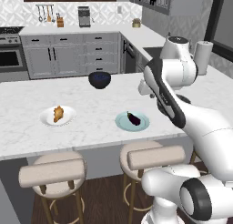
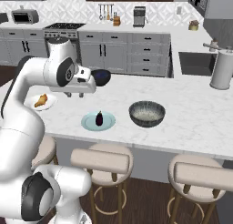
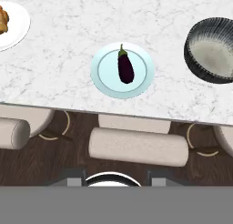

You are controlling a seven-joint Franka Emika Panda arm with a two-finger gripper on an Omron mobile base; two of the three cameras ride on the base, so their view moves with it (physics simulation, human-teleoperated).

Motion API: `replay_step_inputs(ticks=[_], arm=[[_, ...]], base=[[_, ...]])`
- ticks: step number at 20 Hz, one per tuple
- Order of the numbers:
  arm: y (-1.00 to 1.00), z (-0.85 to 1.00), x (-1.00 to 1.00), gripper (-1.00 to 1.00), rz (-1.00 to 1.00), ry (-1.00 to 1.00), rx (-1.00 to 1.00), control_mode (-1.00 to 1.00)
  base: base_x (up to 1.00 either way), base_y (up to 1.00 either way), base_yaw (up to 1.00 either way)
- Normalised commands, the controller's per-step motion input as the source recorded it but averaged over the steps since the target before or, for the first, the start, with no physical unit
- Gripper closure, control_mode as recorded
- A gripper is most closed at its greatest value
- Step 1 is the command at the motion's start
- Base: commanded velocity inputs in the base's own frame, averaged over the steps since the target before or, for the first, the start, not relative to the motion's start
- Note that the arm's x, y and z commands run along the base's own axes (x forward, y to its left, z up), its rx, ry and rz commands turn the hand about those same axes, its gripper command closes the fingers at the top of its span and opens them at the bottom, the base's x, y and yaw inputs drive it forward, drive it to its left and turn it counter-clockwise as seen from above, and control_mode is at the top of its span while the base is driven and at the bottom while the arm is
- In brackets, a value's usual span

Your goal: Pick the chicken drumstick and eggplant from their plates and place them in the bowl. Then put the bowl in the fridge.

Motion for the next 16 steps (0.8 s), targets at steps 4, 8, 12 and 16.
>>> replay_step_inputs(ticks=[4, 8, 12, 16], arm=[[-0.01, 0.0, -0.46, -1.0, 0.0, 0.0, 0.0, -1.0], [-0.01, -0.47, -0.49, -1.0, 0.0, -0.12, -0.02, -1.0], [-0.05, -0.82, 0.15, -1.0, 0.01, 0.0, 0.0, -1.0], [-0.04, -0.66, 0.75, -1.0, 0.07, 0.0, 0.0, -1.0]], base=[[0.0, 0.0, 0.0], [0.0, 0.0, 0.0], [0.0, 0.0, 0.0], [0.0, 0.0, 0.0]])
